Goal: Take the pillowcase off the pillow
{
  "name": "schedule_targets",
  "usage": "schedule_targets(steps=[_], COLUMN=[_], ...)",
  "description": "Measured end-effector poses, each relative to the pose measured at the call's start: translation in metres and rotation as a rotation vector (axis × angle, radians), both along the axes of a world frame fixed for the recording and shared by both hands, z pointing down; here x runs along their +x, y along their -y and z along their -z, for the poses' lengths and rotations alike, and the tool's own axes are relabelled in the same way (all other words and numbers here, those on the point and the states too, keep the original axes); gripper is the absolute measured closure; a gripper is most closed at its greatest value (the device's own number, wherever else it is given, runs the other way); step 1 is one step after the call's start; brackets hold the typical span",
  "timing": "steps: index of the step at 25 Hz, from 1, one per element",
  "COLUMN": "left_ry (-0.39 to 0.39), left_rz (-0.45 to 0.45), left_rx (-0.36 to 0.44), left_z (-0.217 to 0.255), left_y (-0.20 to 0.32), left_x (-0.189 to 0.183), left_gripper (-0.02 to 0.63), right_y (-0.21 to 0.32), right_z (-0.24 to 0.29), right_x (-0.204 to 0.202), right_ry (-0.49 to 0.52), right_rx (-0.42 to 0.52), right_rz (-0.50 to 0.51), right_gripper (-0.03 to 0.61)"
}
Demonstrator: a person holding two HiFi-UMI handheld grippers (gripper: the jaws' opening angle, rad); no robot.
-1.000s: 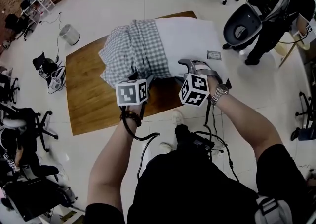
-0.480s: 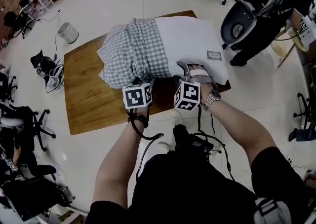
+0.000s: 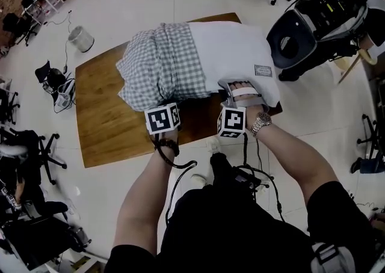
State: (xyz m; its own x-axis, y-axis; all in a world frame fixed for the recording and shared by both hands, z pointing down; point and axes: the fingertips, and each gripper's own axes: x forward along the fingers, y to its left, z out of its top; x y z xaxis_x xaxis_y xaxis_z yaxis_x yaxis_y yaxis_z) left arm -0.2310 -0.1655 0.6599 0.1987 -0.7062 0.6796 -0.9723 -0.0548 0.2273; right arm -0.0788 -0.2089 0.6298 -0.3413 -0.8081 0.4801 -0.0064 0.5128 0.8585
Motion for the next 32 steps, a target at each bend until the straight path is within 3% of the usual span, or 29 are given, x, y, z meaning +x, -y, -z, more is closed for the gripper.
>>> schedule_targets(steps=[3, 17, 25, 32], left_ry=[-0.013, -0.033, -0.025, -0.018], left_rz=[0.022, 0.197, 0.240, 0.251], left_rx=[0.013, 0.058, 0.067, 0.049], left_z=[0.005, 0.030, 0.028, 0.014], left_y=[-0.003, -0.060, -0.093, -0.115], left_x=[-0.010, -0.092, -0.129, -0.137], left_gripper=[0.598, 0.600, 0.600, 0.598], right_y=[0.001, -0.035, -0.060, -0.084], right_z=[0.008, 0.038, 0.037, 0.025], right_x=[0.013, 0.057, 0.059, 0.062], right_ry=[0.013, 0.049, 0.053, 0.057], right_rx=[0.000, -0.001, -0.035, -0.067], right_rz=[0.006, -0.004, -0.009, -0.024], right_gripper=[0.563, 0.568, 0.568, 0.568])
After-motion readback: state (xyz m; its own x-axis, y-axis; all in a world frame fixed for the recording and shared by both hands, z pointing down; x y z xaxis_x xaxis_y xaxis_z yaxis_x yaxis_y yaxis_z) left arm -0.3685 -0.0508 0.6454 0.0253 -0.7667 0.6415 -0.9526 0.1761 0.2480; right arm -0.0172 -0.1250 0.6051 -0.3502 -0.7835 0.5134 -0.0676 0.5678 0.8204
